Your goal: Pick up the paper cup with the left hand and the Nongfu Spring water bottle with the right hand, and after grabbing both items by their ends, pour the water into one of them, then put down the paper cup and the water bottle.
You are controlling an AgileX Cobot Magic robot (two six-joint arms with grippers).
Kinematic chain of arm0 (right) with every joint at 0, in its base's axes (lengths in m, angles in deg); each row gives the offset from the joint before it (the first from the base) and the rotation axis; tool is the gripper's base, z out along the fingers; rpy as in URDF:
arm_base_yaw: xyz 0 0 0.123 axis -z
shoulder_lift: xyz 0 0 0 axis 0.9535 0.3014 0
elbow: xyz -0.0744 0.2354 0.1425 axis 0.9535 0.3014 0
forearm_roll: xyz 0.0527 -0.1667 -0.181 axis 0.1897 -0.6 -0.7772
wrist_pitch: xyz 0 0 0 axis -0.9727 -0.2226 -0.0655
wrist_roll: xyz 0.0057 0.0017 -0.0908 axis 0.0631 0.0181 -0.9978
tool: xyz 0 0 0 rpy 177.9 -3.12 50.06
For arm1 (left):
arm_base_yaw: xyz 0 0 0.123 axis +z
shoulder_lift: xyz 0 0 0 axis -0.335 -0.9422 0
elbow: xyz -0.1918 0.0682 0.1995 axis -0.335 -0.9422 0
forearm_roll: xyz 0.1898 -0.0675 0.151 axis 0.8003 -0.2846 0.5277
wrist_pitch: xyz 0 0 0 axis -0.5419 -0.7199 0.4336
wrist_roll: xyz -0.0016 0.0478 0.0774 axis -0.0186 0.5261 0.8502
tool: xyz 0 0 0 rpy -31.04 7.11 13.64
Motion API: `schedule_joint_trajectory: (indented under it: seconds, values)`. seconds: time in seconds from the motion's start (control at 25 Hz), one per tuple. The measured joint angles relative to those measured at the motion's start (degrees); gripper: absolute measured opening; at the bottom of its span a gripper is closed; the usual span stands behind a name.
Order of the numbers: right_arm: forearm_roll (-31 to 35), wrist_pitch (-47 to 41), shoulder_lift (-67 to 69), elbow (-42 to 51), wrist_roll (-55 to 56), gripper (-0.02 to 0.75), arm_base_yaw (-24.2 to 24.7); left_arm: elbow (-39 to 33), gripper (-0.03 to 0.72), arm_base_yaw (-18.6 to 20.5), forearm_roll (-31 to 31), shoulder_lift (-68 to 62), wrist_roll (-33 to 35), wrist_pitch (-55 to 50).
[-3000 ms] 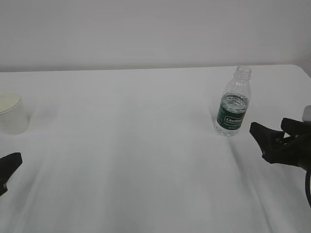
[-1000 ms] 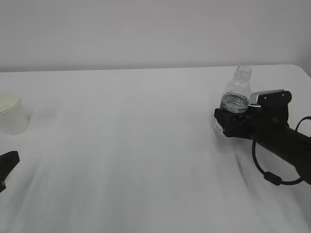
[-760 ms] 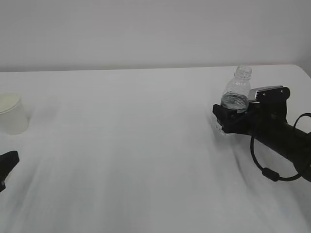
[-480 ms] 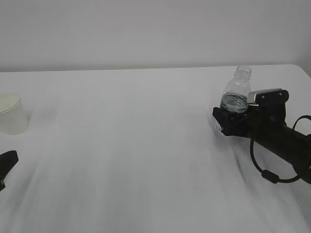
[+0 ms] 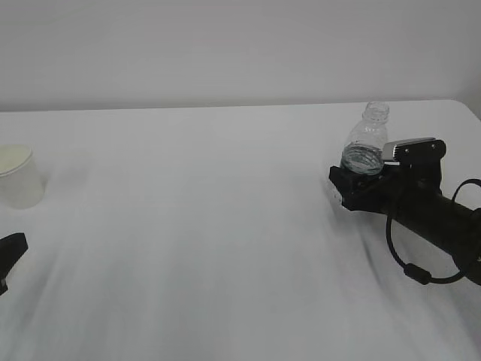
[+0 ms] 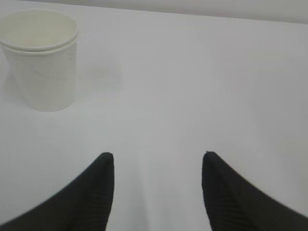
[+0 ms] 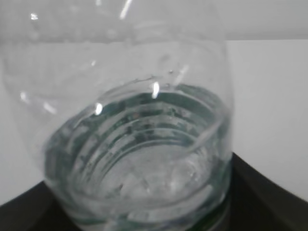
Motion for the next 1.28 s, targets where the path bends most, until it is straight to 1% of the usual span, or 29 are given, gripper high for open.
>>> schedule_joint_trajectory:
  seconds: [0.08, 0.28, 0.4, 0.64, 0.88, 1.28]
  values:
    - [-0.1, 0.0, 0.0, 0.0, 0.0, 0.55, 0.0, 0.0, 0.414, 0.0, 0.0, 0.0, 0.0, 0.0]
    - [-1.0, -0.1, 0.1, 0.0, 0.0, 0.474, 0.0, 0.0, 0.414, 0.0, 0.0, 0.0, 0.0, 0.0]
    - [-1.5, -0.1, 0.1, 0.0, 0.0, 0.446, 0.0, 0.0, 0.413, 0.0, 0.0, 0.0, 0.0, 0.0]
    - [-2.0, -0.1, 0.1, 0.0, 0.0, 0.437, 0.0, 0.0, 0.412, 0.0, 0.0, 0.0, 0.0, 0.0]
    - [-4.0, -1.4, -1.9, 0.5, 0.0, 0.437, 0.0, 0.0, 0.411, 0.0, -0.6, 0.0, 0.0, 0.0]
    - [-4.3, -1.4, -11.8, 8.0, -0.7, 0.437, 0.0, 0.0, 0.41, 0.0, -2.0, 0.0, 0.0, 0.0]
